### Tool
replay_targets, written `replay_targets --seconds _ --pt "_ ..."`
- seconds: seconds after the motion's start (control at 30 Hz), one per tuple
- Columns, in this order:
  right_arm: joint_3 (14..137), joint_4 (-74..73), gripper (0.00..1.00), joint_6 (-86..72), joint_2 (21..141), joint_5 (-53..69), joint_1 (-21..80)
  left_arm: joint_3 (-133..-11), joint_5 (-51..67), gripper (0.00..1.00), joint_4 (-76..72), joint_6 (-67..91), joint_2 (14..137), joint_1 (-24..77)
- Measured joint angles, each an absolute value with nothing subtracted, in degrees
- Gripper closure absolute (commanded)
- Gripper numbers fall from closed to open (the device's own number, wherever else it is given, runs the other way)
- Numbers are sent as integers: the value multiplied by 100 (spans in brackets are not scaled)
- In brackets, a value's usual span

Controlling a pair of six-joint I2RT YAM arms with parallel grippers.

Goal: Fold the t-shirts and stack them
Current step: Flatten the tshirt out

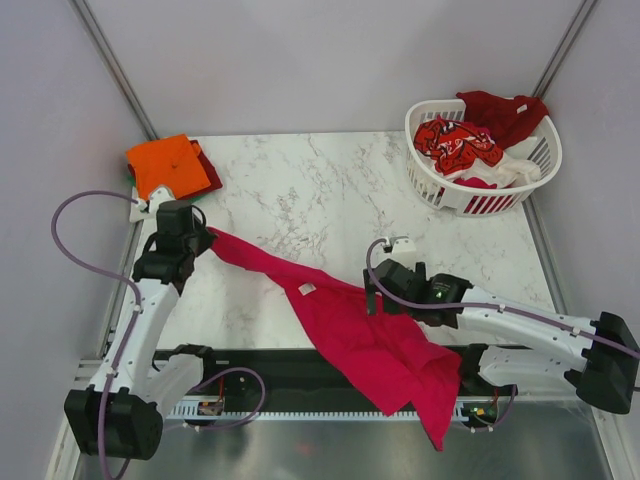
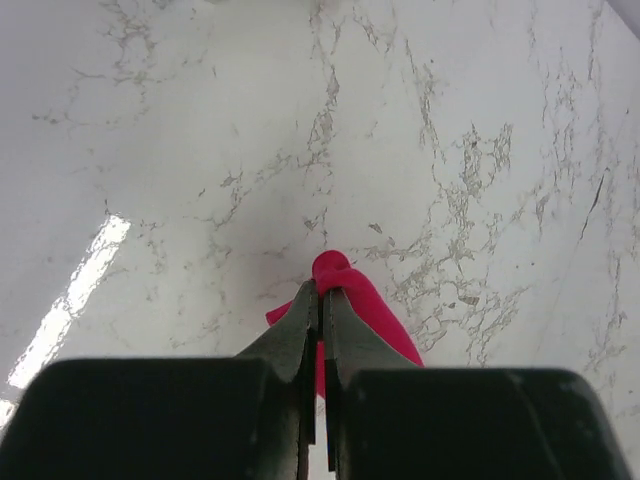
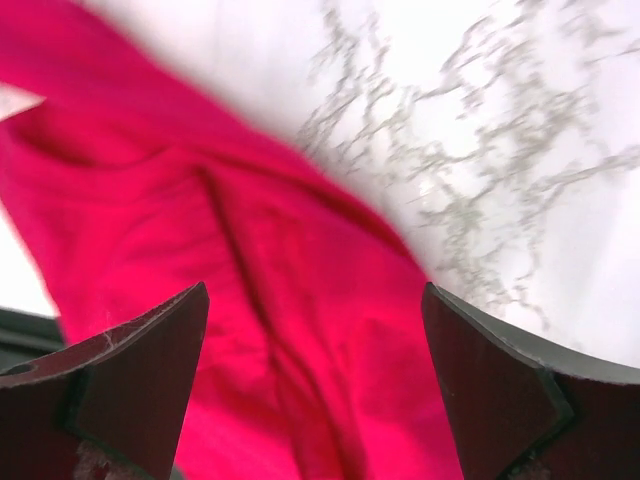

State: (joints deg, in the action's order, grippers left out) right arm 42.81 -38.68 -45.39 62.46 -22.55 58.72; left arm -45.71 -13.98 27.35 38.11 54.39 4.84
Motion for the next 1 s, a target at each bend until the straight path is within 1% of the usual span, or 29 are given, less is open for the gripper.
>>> replay_targets --seconds 0.17,0.3,0.37,0.4,0.43,0.53,0.67,0.87,1.0 --pt "4405 -4121 9 -4567 6276 -2834 5872 -4877 -1433 98 3079 3625 5413 270" --pt "4403 -4254 10 -4676 6331 -2805 5874 -4906 -1479 98 3210 3404 5424 211" --pt "4375 -4329 13 -4775 6331 -2751 5878 -4919 -1496 98 3310 3301 5452 152" --pt "4344 -4379 16 -4821 6305 -2716 5881 -4950 -1479 98 3363 3240 5485 62" --pt "4298 -4416 23 -4851 6259 -2683 5889 -4993 -1479 98 3413 3179 5535 -54" --pt "4187 -4525 33 -4928 6112 -2550 5902 -5179 -1273 98 3468 3024 5780 -578" --pt "4156 -4556 33 -4960 6125 -2335 6025 -5282 -1044 98 3472 2895 6038 -1017" --pt "4027 -4493 32 -5074 6611 -2104 6455 -5277 -838 98 3500 2799 6049 -1017" --pt "3981 -4477 34 -5188 6692 -2018 6709 -5275 -773 98 3500 2770 6049 -1017"
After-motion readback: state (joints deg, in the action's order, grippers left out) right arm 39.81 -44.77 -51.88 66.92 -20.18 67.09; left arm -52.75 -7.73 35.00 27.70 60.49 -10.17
